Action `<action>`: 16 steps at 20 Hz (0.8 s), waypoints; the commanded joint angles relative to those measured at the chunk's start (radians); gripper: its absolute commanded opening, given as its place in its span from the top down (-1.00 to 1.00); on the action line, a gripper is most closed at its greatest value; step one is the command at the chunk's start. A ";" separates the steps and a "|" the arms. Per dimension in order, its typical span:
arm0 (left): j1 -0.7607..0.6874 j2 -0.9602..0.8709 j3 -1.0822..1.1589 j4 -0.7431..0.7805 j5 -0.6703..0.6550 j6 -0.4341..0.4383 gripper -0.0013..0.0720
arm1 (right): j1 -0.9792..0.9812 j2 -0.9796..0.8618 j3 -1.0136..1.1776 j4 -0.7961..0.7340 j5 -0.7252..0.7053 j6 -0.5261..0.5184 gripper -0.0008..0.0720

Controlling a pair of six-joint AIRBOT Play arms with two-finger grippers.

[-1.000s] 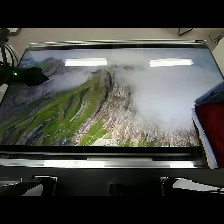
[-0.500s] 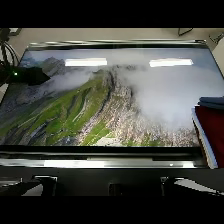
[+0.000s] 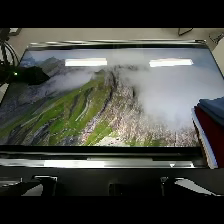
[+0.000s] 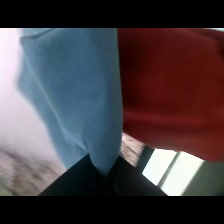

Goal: Fold the clothes and pants, and hang the long-sleeved shirts on hangers.

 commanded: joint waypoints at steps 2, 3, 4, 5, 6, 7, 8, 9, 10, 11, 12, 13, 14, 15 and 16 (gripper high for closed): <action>0.000 0.000 0.000 0.000 0.000 0.000 0.89 | -0.001 0.049 -0.259 -0.264 -0.009 -0.085 0.88; 0.000 0.000 0.000 0.000 0.001 0.000 0.89 | -0.001 0.049 -0.304 -0.276 -0.030 -0.094 0.88; 0.000 0.000 0.000 0.000 0.001 0.000 0.89 | -0.001 0.049 -0.342 -0.277 -0.051 -0.096 0.88; 0.000 0.000 0.000 0.000 0.000 0.000 0.89 | -0.001 0.049 -0.369 -0.277 -0.068 -0.096 0.87; 0.000 0.000 0.000 0.000 0.001 0.000 0.89 | -0.001 0.049 -0.388 -0.275 -0.084 -0.095 0.87; 0.000 0.000 0.000 0.000 0.001 0.000 0.89 | -0.001 0.049 -0.402 -0.269 -0.094 -0.095 0.77; 0.000 0.000 0.000 0.000 0.001 0.000 0.88 | -0.001 0.049 -0.408 -0.269 -0.100 -0.095 0.40; 0.000 0.000 0.000 0.000 0.001 0.000 0.89 | -0.001 0.050 -0.408 -0.265 -0.113 -0.095 -0.13; 0.000 0.000 0.000 0.000 0.001 0.000 0.89 | -0.001 0.052 -0.407 -0.244 -0.122 -0.100 -0.65; 0.000 0.000 0.000 0.000 0.002 0.000 0.89 | -0.001 0.053 -0.394 -0.201 -0.136 -0.128 -0.90; 0.000 0.000 0.003 -0.003 0.006 0.000 0.88 | -0.001 0.053 -0.356 -0.138 -0.166 -0.145 -0.90; 0.000 0.000 0.016 -0.021 0.021 0.000 0.89 | -0.001 0.053 -0.296 -0.061 -0.213 -0.146 -0.90; 0.002 0.000 0.039 -0.047 0.053 0.000 0.88 | -0.001 0.053 -0.214 0.063 -0.301 -0.168 -0.91; 0.002 0.000 0.071 -0.064 0.111 0.000 0.89 | 0.006 0.053 -0.133 0.192 -0.421 -0.206 -0.91; -0.005 0.000 0.106 -0.059 0.182 0.002 0.89 | 0.035 0.053 -0.043 0.291 -0.557 -0.264 -0.91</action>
